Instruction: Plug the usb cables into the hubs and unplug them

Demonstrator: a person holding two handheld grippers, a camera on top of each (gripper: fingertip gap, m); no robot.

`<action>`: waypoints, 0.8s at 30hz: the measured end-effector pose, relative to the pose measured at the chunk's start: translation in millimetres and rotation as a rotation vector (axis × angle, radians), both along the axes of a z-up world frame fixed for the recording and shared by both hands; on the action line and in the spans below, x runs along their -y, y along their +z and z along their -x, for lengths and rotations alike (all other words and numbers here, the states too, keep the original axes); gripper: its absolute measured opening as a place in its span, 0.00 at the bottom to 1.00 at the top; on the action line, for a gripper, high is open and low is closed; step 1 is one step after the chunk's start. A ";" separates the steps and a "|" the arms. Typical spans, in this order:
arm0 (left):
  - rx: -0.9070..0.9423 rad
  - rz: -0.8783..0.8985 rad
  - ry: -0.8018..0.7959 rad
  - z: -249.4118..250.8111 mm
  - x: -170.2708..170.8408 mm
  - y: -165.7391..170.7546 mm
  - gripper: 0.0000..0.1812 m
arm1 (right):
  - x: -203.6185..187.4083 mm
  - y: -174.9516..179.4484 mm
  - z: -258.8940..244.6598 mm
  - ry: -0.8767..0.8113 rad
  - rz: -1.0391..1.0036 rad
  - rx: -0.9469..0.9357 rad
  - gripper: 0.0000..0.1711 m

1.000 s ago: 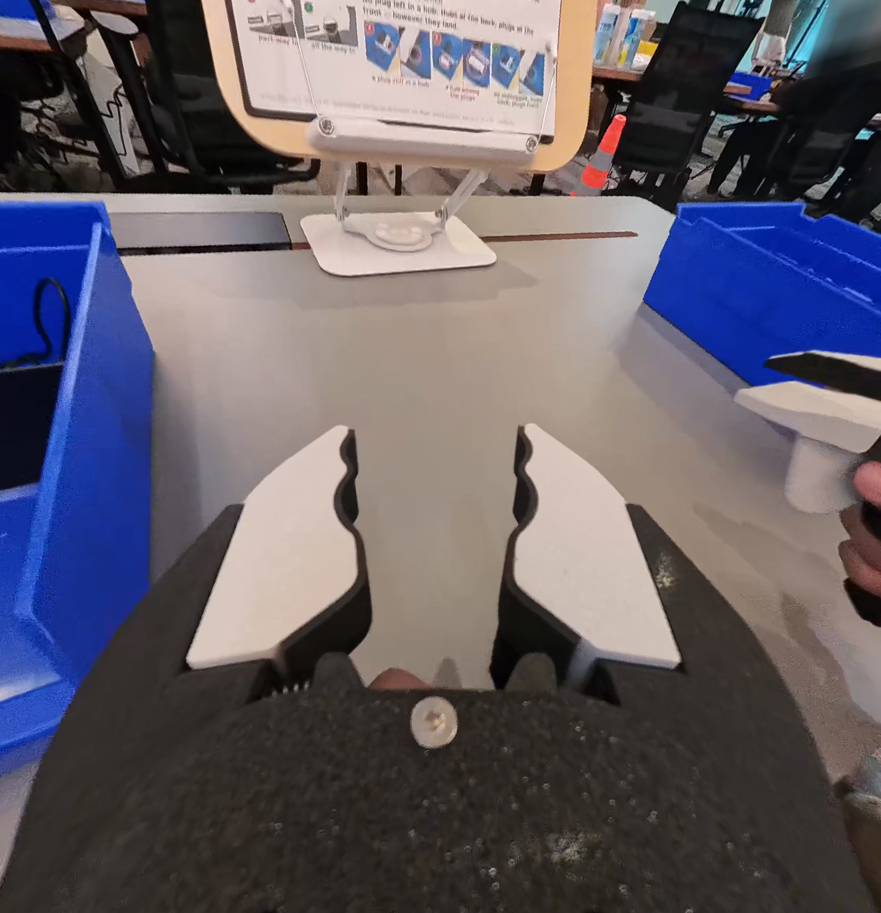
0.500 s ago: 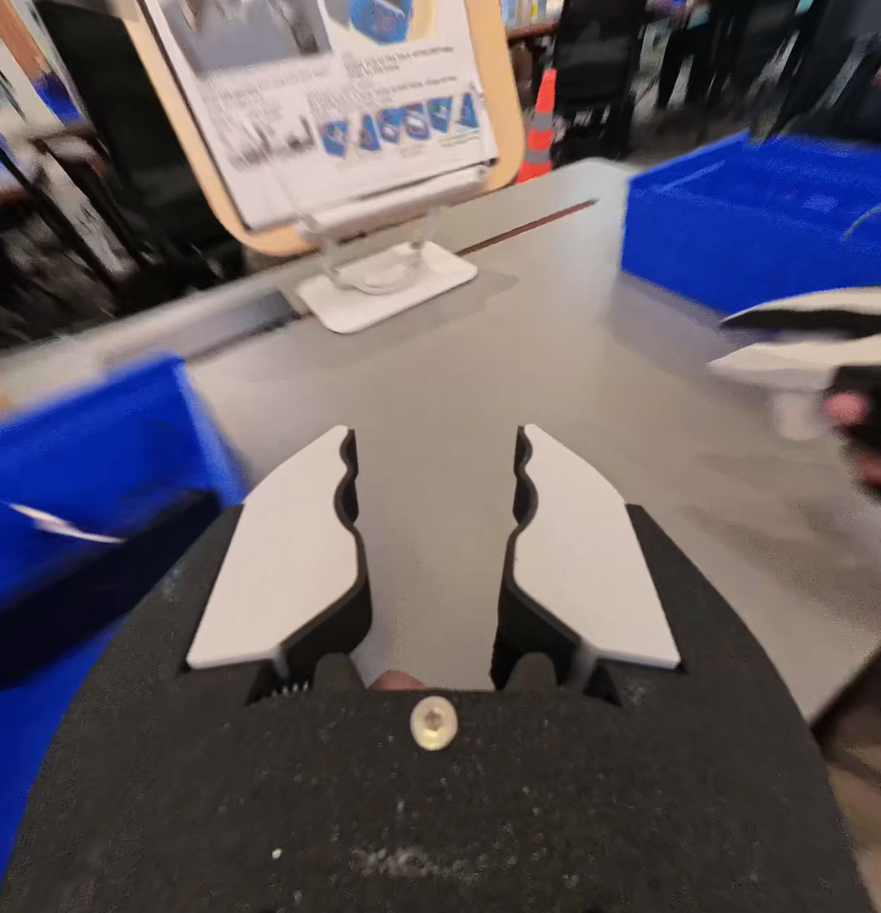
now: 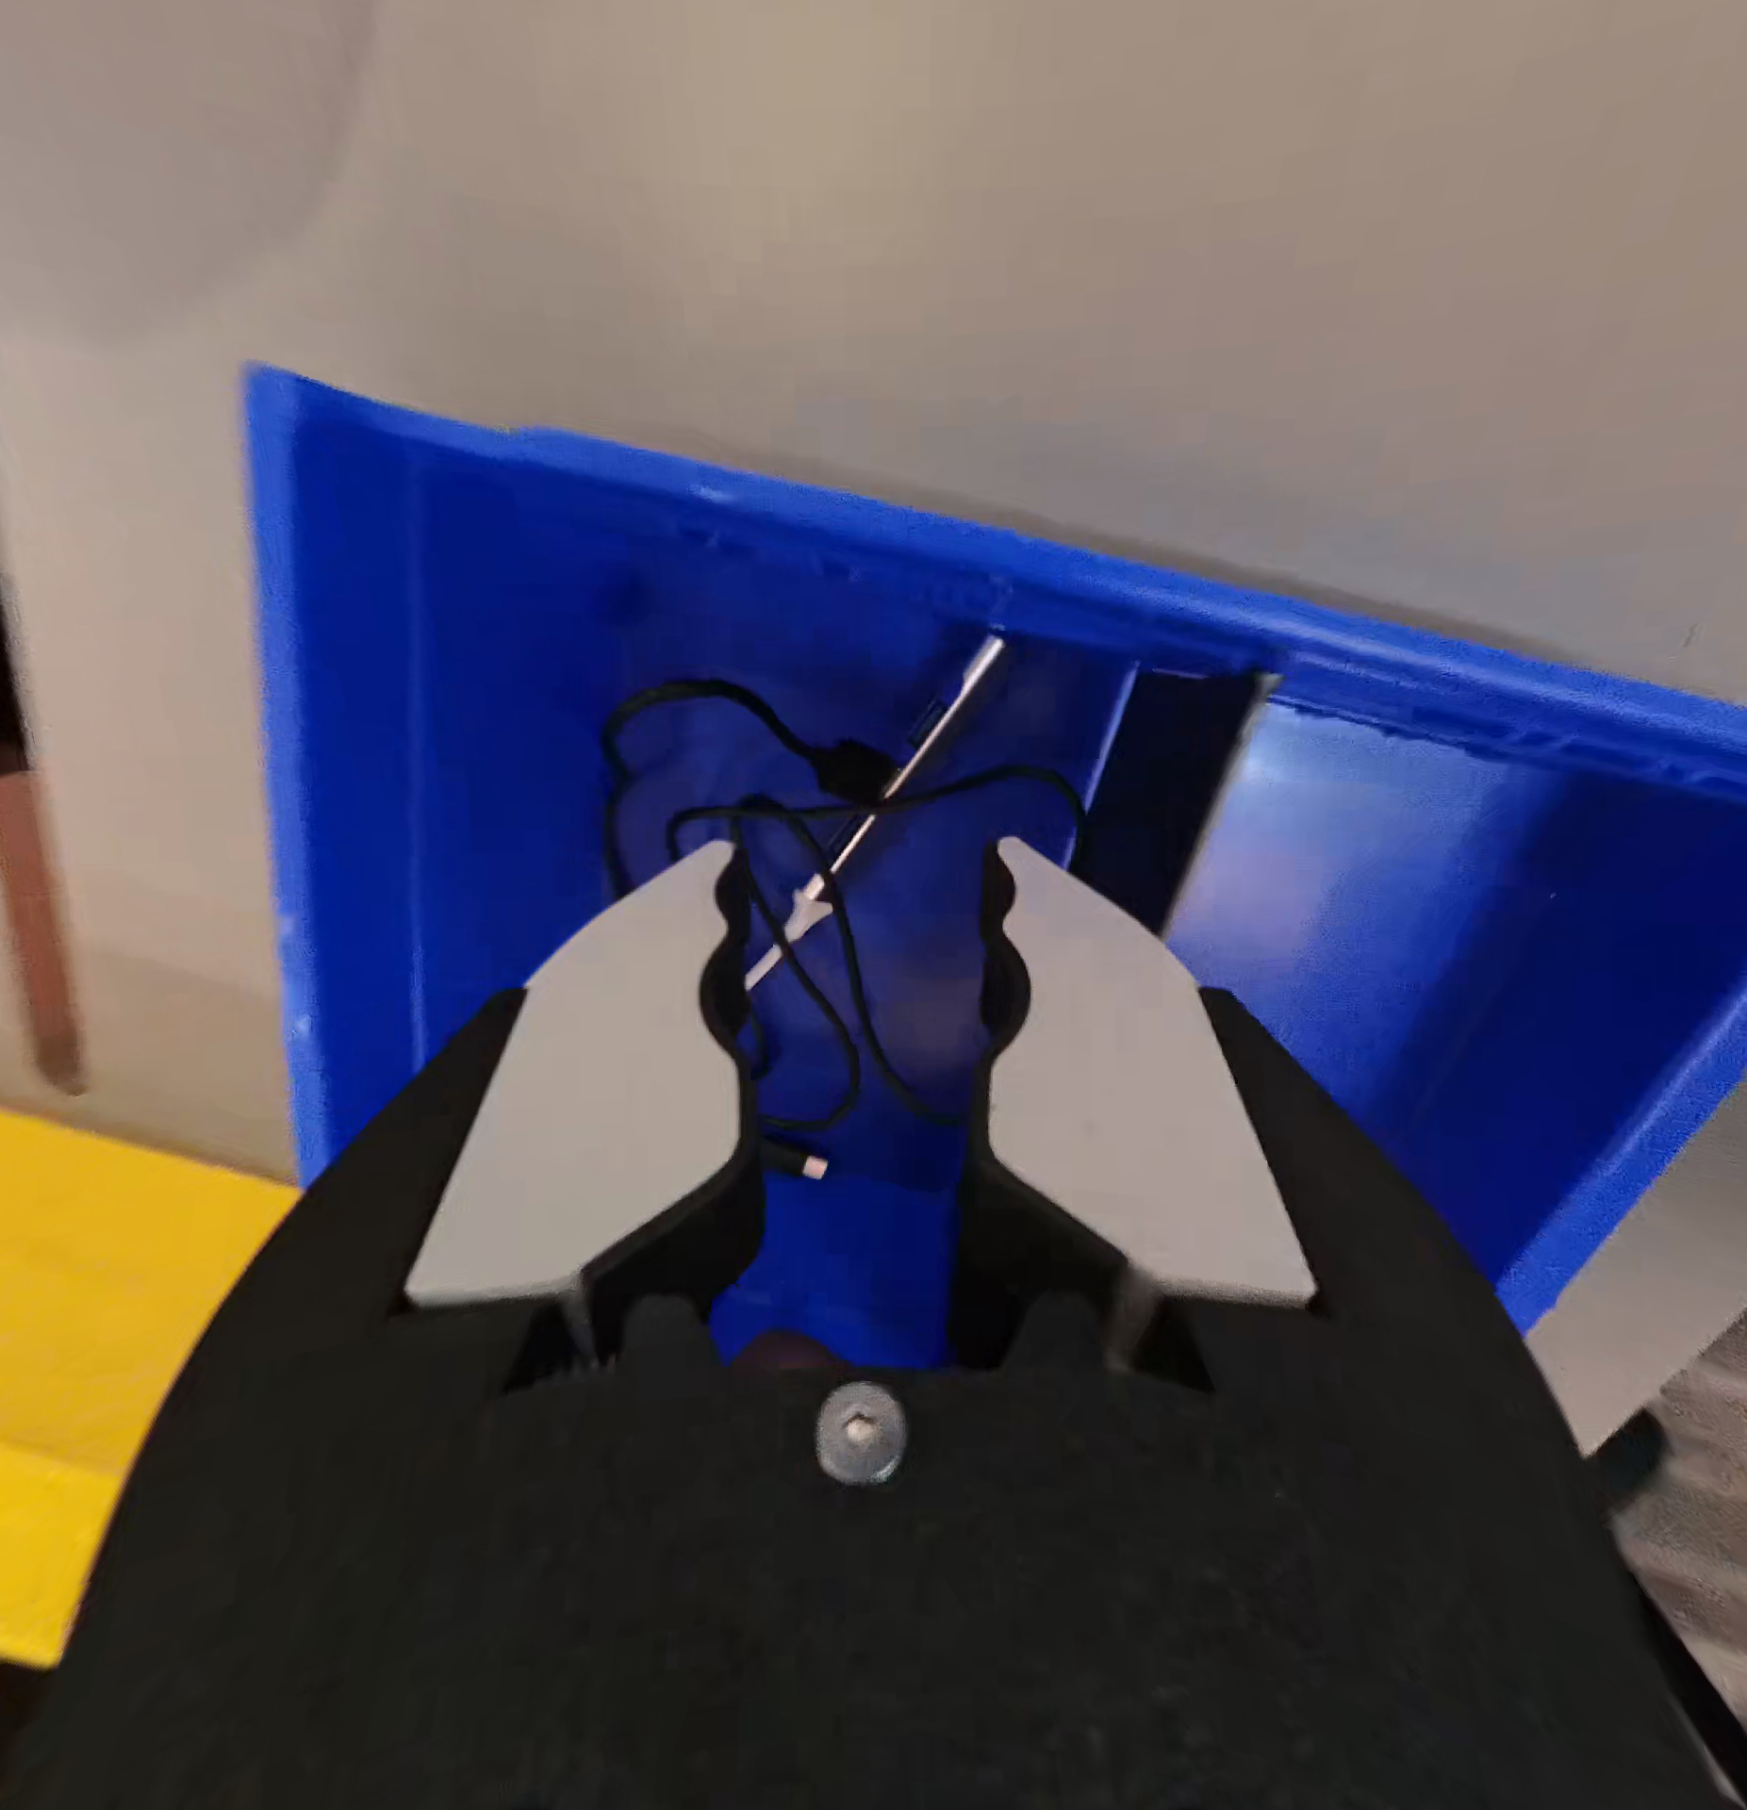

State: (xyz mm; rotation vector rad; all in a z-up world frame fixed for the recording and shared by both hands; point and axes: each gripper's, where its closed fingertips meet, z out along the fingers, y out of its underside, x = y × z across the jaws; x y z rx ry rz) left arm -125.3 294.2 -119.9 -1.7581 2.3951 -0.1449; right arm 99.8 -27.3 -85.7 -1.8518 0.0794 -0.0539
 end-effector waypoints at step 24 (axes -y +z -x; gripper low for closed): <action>-0.132 -0.007 -0.004 30.8 -16.5 -49.3 0.04 | -7.2 5.3 13.7 0.054 0.021 0.011 0.24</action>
